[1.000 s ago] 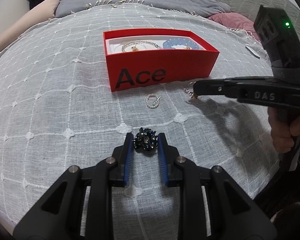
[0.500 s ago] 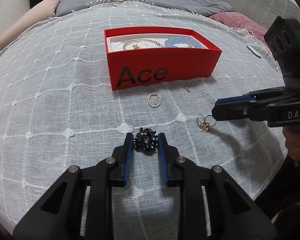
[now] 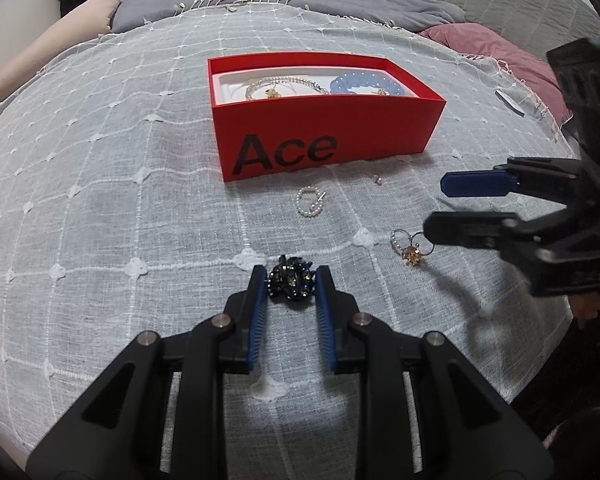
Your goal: Organize jewelry
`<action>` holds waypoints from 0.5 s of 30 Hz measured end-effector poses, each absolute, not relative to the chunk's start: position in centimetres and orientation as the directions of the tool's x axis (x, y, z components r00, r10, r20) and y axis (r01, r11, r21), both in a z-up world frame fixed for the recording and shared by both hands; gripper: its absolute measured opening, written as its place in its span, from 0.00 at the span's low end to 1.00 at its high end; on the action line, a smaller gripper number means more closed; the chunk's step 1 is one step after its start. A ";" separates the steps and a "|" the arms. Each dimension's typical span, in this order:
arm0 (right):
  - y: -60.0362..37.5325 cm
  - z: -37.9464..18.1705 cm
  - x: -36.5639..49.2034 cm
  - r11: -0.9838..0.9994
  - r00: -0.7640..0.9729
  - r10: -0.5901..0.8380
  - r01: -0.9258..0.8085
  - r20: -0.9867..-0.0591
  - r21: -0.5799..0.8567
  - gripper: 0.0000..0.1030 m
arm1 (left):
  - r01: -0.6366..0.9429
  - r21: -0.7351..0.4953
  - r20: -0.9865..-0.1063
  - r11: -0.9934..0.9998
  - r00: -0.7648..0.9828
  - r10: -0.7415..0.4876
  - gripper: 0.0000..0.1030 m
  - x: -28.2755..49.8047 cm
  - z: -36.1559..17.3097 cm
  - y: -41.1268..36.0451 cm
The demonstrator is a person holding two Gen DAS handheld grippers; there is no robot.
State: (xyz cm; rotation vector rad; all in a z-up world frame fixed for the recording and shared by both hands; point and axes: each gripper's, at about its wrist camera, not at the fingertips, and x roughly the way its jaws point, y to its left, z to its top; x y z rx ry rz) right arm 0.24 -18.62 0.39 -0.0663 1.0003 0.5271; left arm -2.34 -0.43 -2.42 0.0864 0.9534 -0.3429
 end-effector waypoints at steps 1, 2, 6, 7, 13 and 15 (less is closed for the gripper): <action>-18.9 0.0 0.5 0.889 0.434 0.357 -0.431 -0.827 0.158 0.52 | 0.324 -0.079 -0.811 0.943 0.529 -0.250 0.26 -2.3 -2.4 -0.4; -19.3 -0.2 0.8 0.903 0.443 0.320 -0.410 -0.837 0.129 0.51 | 0.324 -0.081 -0.811 0.942 0.528 -0.251 0.26 -2.3 -2.4 -0.4; -20.7 -0.3 1.1 0.924 0.467 0.282 -0.368 -0.838 0.105 0.49 | 0.327 -0.083 -0.811 0.941 0.527 -0.255 0.26 -2.4 -2.4 -0.3; -20.8 -0.1 1.0 0.922 0.473 0.288 -0.373 -0.833 0.108 0.49 | 0.327 -0.083 -0.811 0.941 0.527 -0.255 0.26 -2.4 -2.4 -0.2; -19.4 0.8 -0.4 0.861 0.477 0.374 -0.497 -0.795 0.107 0.49 | 0.325 -0.085 -0.810 0.942 0.527 -0.256 0.26 -2.4 -2.4 -0.1; -18.6 1.0 -1.0 0.834 0.473 0.393 -0.544 -0.789 0.090 0.49 | 0.323 -0.086 -0.810 0.942 0.528 -0.255 0.26 -2.5 -2.4 -0.1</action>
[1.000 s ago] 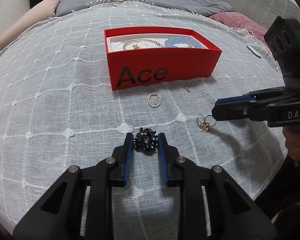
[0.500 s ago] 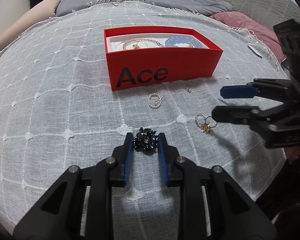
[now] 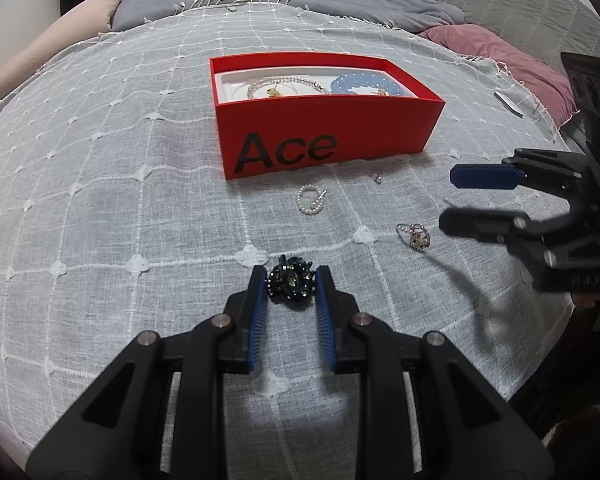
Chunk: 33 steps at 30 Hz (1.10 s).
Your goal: Organize jewelry
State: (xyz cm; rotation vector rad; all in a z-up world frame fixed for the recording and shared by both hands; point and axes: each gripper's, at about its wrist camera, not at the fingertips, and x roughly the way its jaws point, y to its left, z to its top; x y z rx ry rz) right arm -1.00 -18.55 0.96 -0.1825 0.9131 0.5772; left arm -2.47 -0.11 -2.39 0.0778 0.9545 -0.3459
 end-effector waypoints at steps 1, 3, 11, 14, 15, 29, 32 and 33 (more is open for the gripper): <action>-18.2 1.1 -1.4 0.824 0.474 0.399 -0.561 -0.785 0.081 0.49 | 0.323 -0.086 -0.810 0.943 0.528 -0.255 0.26 -2.5 -2.4 -0.1; -17.3 1.2 -2.2 0.811 0.471 0.405 -0.580 -0.784 0.071 0.43 | 0.323 -0.085 -0.810 0.943 0.528 -0.254 0.26 -2.5 -2.4 -0.1; -15.5 0.1 0.0 0.796 0.406 0.415 -0.595 -0.814 0.110 0.35 | 0.323 -0.085 -0.810 0.943 0.528 -0.254 0.26 -2.5 -2.4 -0.1; -14.8 -0.9 0.7 0.781 0.364 0.402 -0.616 -0.840 0.106 0.35 | 0.324 -0.085 -0.811 0.942 0.527 -0.255 0.26 -2.5 -2.4 -0.1; -14.5 -1.2 0.8 0.779 0.360 0.392 -0.620 -0.846 0.097 0.34 | 0.324 -0.087 -0.811 0.942 0.527 -0.256 0.26 -2.5 -2.4 -0.1; -17.5 -1.0 3.6 0.853 0.386 0.376 -0.499 -0.842 0.152 0.17 | 0.313 -0.092 -0.811 0.945 0.527 -0.254 0.26 -2.4 -2.3 0.4; -18.1 -0.7 3.5 0.862 0.398 0.372 -0.483 -0.838 0.153 0.17 | 0.313 -0.093 -0.811 0.945 0.527 -0.254 0.26 -2.4 -2.3 0.5; -18.2 -0.6 3.6 0.863 0.400 0.372 -0.481 -0.837 0.154 0.17 | 0.314 -0.093 -0.811 0.945 0.527 -0.254 0.26 -2.4 -2.3 0.5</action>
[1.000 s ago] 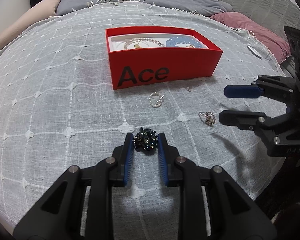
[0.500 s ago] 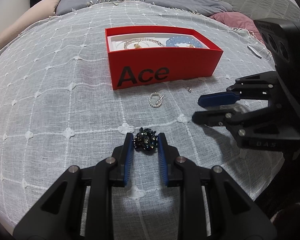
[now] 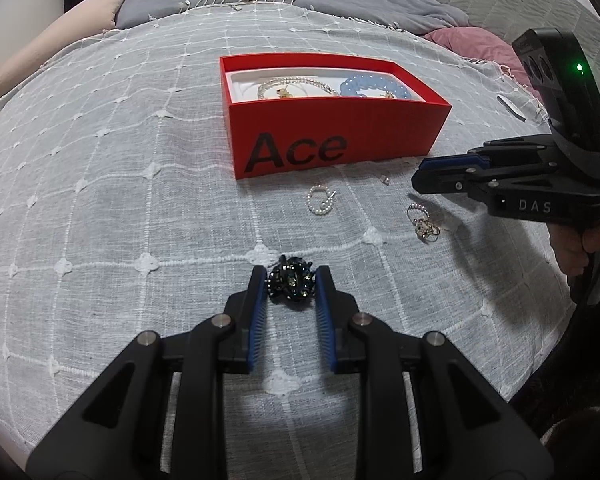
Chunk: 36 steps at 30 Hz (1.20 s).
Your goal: Organize jewelry
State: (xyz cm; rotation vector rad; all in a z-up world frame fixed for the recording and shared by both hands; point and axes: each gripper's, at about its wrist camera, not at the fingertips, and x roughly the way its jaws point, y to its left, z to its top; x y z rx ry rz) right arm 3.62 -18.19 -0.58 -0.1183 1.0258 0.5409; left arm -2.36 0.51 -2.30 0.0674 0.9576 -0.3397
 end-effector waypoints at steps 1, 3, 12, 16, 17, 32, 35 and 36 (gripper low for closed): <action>-18.3 -0.5 3.6 0.862 0.397 0.379 -0.479 -0.836 0.164 0.17 | 0.313 -0.093 -0.811 0.945 0.527 -0.254 0.26 -2.3 -2.3 0.5; -18.4 -0.4 3.4 0.859 0.386 0.392 -0.479 -0.835 0.182 0.18 | 0.312 -0.093 -0.811 0.945 0.526 -0.254 0.26 -2.3 -2.3 0.5; -16.3 -1.2 2.0 0.839 0.360 0.356 -0.530 -0.862 0.125 0.20 | 0.315 -0.092 -0.812 0.945 0.525 -0.254 0.26 -2.4 -2.3 0.6; -15.1 -1.6 0.8 0.822 0.355 0.339 -0.562 -0.871 0.092 0.36 | 0.316 -0.092 -0.813 0.944 0.524 -0.254 0.26 -2.3 -2.3 0.6; -14.8 -1.7 0.5 0.819 0.357 0.332 -0.569 -0.873 0.078 0.38 | 0.315 -0.093 -0.813 0.945 0.524 -0.255 0.26 -2.3 -2.3 0.5; -17.1 -0.2 0.0 0.837 0.387 0.344 -0.539 -0.856 0.093 0.25 | 0.315 -0.093 -0.813 0.945 0.524 -0.255 0.26 -2.2 -2.3 0.5; -17.3 0.7 -1.1 0.814 0.396 0.391 -0.570 -0.831 0.111 0.25 | 0.313 -0.095 -0.813 0.945 0.523 -0.255 0.26 -2.2 -2.4 0.5; -17.2 0.8 -1.5 0.805 0.396 0.399 -0.583 -0.827 0.109 0.25 | 0.313 -0.094 -0.813 0.945 0.523 -0.254 0.26 -2.2 -2.4 0.5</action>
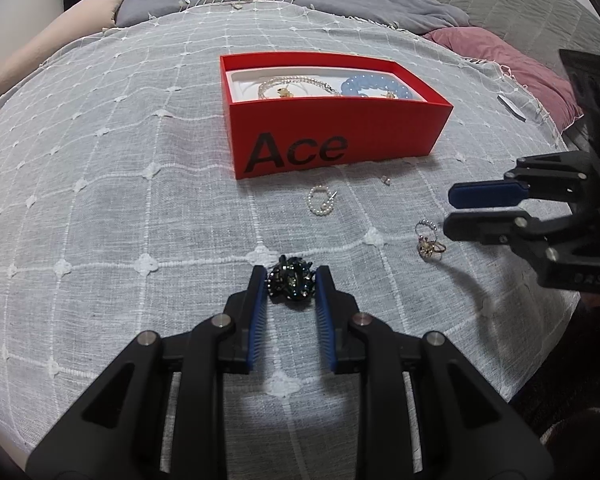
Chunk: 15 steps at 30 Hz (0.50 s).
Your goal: Organize jewelry
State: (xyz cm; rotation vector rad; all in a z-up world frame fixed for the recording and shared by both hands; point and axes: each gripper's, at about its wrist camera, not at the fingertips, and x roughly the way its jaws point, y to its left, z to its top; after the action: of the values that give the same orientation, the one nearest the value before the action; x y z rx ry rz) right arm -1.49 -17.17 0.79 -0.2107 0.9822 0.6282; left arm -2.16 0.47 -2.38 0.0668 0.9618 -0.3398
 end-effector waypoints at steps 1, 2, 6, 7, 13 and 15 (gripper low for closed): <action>-17.1 0.9 -1.9 0.794 0.397 0.409 -0.598 -0.822 0.107 0.25 | 0.313 -0.093 -0.813 0.945 0.524 -0.254 0.26 -2.2 -2.4 0.5; -16.8 1.0 -2.3 0.781 0.398 0.418 -0.617 -0.817 0.099 0.25 | 0.313 -0.093 -0.813 0.945 0.524 -0.254 0.26 -2.1 -2.4 0.5; -15.8 1.1 -3.3 0.739 0.395 0.435 -0.670 -0.810 0.070 0.25 | 0.313 -0.093 -0.813 0.945 0.524 -0.253 0.26 -2.1 -2.4 0.5; -15.5 1.0 -3.4 0.733 0.394 0.429 -0.678 -0.812 0.058 0.25 | 0.313 -0.092 -0.813 0.945 0.524 -0.253 0.26 -2.2 -2.4 0.5; -14.1 0.0 -3.4 0.714 0.384 0.405 -0.700 -0.830 0.025 0.25 | 0.314 -0.093 -0.813 0.945 0.524 -0.254 0.26 -2.1 -2.4 0.5; -13.7 -0.4 -3.4 0.710 0.379 0.399 -0.703 -0.835 0.020 0.25 | 0.314 -0.091 -0.813 0.945 0.524 -0.253 0.26 -2.1 -2.4 0.5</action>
State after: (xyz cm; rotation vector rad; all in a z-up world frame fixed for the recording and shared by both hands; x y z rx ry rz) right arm -3.37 -13.75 -0.35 -0.3678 0.9439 0.7244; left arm -2.14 0.47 -2.44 0.0697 0.9608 -0.3397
